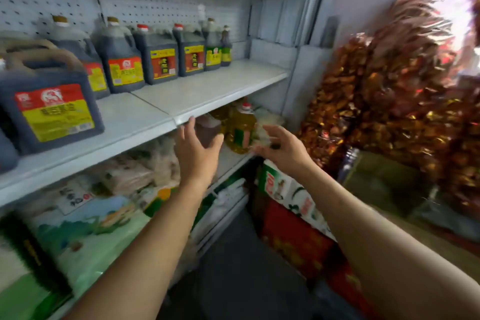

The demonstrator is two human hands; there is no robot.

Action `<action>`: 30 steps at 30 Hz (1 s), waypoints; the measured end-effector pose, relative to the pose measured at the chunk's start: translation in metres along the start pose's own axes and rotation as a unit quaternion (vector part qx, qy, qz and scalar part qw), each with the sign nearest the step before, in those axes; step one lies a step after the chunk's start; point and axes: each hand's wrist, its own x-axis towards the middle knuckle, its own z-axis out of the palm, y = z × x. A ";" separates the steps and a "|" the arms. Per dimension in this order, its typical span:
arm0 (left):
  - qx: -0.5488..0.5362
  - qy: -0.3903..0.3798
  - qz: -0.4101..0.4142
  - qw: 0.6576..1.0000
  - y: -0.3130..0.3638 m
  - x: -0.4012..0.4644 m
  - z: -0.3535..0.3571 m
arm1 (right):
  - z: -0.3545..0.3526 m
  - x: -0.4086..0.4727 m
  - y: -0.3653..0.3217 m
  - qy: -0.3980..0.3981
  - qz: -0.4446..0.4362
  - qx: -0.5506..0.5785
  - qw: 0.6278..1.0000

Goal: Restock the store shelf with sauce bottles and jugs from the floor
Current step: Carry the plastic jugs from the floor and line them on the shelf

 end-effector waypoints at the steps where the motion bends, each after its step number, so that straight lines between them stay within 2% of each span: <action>1: 0.003 -0.037 0.001 0.999 0.007 -0.021 0.013 | -0.021 -0.023 0.012 0.009 0.008 -0.017 1.000; 7: 0.050 -0.196 0.024 0.979 0.049 -0.146 0.075 | -0.118 -0.151 0.083 0.048 0.080 -0.126 0.988; 13: 0.080 -0.297 0.041 0.951 0.062 -0.244 0.118 | -0.158 -0.257 0.144 0.080 0.184 -0.149 0.968; 22: 0.094 -0.436 0.057 0.893 0.051 -0.313 0.164 | -0.154 -0.367 0.205 0.107 0.323 -0.156 0.927; 30: 0.116 -0.520 0.048 0.845 0.022 -0.337 0.190 | -0.126 -0.399 0.226 0.091 0.396 -0.144 0.903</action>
